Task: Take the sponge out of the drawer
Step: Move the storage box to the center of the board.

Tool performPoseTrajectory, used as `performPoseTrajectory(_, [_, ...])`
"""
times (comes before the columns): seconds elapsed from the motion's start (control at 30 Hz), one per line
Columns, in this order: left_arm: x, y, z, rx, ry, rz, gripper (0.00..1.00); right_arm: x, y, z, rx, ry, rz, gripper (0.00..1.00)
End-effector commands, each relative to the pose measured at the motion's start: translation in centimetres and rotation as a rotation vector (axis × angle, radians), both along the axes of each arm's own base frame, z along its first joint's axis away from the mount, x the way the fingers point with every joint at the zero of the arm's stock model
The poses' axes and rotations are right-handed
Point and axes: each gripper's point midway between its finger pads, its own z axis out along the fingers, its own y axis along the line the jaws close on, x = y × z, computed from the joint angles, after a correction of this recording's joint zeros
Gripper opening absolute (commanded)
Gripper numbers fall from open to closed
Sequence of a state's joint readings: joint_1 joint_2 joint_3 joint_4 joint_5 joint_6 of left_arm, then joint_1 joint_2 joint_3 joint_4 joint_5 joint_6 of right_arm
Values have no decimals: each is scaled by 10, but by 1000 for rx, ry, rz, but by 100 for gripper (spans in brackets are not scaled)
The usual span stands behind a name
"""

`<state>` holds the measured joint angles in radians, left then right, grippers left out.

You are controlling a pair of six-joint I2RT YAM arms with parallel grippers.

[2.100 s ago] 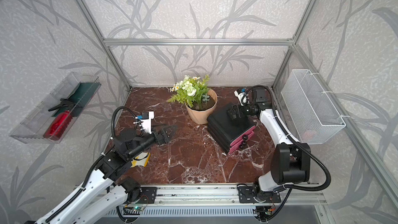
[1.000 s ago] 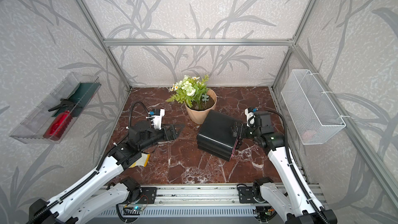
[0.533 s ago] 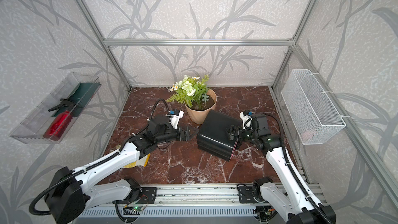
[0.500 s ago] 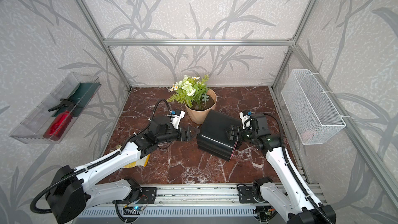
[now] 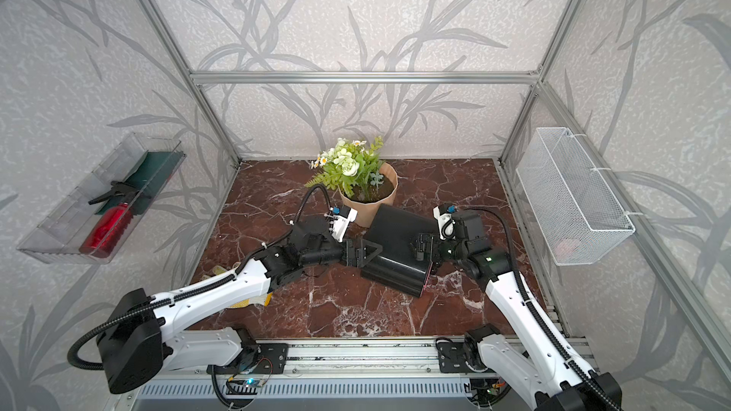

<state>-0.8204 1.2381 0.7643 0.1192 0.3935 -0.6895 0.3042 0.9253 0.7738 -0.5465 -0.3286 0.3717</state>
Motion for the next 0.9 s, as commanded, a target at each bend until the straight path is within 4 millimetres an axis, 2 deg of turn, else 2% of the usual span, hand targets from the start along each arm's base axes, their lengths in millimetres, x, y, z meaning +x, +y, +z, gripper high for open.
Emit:
performPoseTrajectory(0.0, [-33, -15, 28, -107, -26, -98, 97, -19, 19, -4, 47, 34, 91, 99])
performPoseTrajectory(0.23, [-40, 9, 23, -76, -46, -10, 98, -25, 44, -4, 62, 30, 135, 99])
performPoseTrajectory(0.4, [-28, 42, 17, 51, -99, 126, 99, -26, 71, -4, 61, 10, 129, 97])
performPoseTrajectory(0.5, [-22, 57, 14, 113, -107, 178, 99, -25, 80, 2, 55, -15, 120, 97])
performPoseTrajectory(0.67, [-14, 65, 13, 118, -95, 212, 99, -20, 94, 9, 75, -47, 117, 97])
performPoseTrajectory(0.73, [-11, 67, 12, 124, -93, 224, 99, -18, 93, 11, 38, -60, 122, 97])
performPoseTrajectory(0.87, [-8, 76, 15, 138, -104, 252, 99, -24, 73, 24, -58, -116, 131, 99])
